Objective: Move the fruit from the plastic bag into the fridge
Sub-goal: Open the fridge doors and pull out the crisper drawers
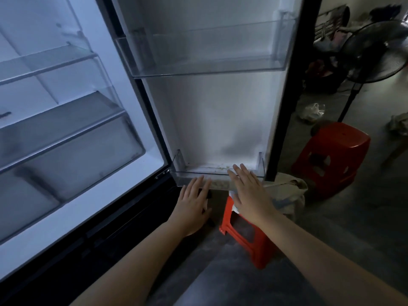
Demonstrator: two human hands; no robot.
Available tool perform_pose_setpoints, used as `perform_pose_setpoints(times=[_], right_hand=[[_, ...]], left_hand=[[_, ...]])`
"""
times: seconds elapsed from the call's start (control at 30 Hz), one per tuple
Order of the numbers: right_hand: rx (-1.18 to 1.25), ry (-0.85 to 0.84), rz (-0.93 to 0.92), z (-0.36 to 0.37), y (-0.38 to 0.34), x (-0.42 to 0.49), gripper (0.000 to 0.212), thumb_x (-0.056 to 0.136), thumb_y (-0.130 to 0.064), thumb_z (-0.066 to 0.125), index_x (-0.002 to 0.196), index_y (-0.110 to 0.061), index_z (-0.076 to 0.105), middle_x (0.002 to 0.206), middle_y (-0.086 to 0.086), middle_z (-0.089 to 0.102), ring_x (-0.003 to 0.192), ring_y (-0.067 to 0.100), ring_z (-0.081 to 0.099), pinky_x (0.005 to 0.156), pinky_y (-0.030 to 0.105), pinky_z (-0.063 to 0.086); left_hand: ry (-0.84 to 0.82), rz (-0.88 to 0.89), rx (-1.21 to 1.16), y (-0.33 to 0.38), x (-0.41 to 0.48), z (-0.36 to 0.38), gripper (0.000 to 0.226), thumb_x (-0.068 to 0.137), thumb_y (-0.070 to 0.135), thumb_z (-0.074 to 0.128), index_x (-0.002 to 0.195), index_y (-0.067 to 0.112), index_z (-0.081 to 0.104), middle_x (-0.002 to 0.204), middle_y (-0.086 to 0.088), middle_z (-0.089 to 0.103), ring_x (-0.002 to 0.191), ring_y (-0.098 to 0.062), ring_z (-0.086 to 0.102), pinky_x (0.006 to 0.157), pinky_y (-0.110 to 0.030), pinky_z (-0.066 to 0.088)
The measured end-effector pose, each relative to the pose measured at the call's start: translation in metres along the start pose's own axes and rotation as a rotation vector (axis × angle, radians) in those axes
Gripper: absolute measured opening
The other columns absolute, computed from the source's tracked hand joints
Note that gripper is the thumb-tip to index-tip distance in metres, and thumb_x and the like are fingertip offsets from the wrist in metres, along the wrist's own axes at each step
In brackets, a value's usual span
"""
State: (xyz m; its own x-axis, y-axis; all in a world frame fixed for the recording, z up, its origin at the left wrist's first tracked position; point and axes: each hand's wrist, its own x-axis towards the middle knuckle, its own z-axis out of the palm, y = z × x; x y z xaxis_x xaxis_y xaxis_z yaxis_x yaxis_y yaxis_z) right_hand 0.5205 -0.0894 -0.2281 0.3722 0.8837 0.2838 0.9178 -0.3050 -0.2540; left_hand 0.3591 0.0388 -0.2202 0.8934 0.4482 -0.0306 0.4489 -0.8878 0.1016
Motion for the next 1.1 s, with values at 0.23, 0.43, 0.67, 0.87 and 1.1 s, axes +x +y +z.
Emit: perform_pose_setpoints(times=[0.23,0.43,0.67,0.87,1.1], right_hand=[[0.225,-0.098,-0.119,0.031,-0.109,0.056,0.057,0.096,-0.025,0.045,0.148,-0.014,0.023,0.154,0.004,0.024,0.144,0.018,0.014,0.114,0.025,0.005],[0.418,-0.211,-0.174,0.060,-0.234,0.120,0.056,0.095,-0.023,0.050,0.146,-0.014,0.029,0.152,0.001,0.030,0.140,0.014,0.023,0.114,0.025,0.016],[0.510,-0.326,-0.263,0.095,-0.376,0.182,0.056,0.095,-0.024,0.048,0.146,-0.015,0.026,0.153,0.001,0.028,0.140,0.014,0.024,0.111,0.023,0.017],[0.651,-0.438,-0.230,0.127,-0.449,0.207,0.053,0.096,-0.024,0.048,0.145,-0.018,0.030,0.151,-0.005,0.030,0.139,0.010,0.026,0.106,0.023,0.023],[1.229,-0.580,0.250,0.151,-0.472,0.253,0.045,0.095,-0.017,0.050,0.139,-0.012,0.040,0.141,0.003,0.045,0.127,0.014,0.045,0.107,0.030,0.034]], left_hand=[[0.159,-0.271,-0.177,-0.094,-0.068,-0.020,0.077,0.094,0.043,0.045,0.150,0.023,-0.004,0.158,0.002,-0.011,0.142,-0.017,-0.021,0.119,-0.041,-0.002],[0.355,-0.467,-0.333,-0.199,-0.124,-0.050,0.071,0.095,0.036,0.047,0.151,0.013,0.008,0.158,-0.002,0.004,0.145,-0.015,-0.005,0.118,-0.030,0.002],[0.490,-0.728,-0.560,-0.313,-0.189,-0.078,0.070,0.096,0.034,0.047,0.150,0.019,0.007,0.157,0.004,0.003,0.144,-0.012,0.004,0.116,-0.030,0.011],[0.566,-0.879,-0.972,-0.366,-0.206,-0.088,0.066,0.097,0.036,0.046,0.151,0.024,0.010,0.155,0.007,0.006,0.143,-0.008,0.008,0.107,-0.021,0.013],[0.855,-0.896,-1.973,-0.401,-0.185,-0.099,0.047,0.099,0.031,0.042,0.141,0.010,0.036,0.146,-0.002,0.036,0.136,-0.020,0.034,0.108,-0.036,0.030]])
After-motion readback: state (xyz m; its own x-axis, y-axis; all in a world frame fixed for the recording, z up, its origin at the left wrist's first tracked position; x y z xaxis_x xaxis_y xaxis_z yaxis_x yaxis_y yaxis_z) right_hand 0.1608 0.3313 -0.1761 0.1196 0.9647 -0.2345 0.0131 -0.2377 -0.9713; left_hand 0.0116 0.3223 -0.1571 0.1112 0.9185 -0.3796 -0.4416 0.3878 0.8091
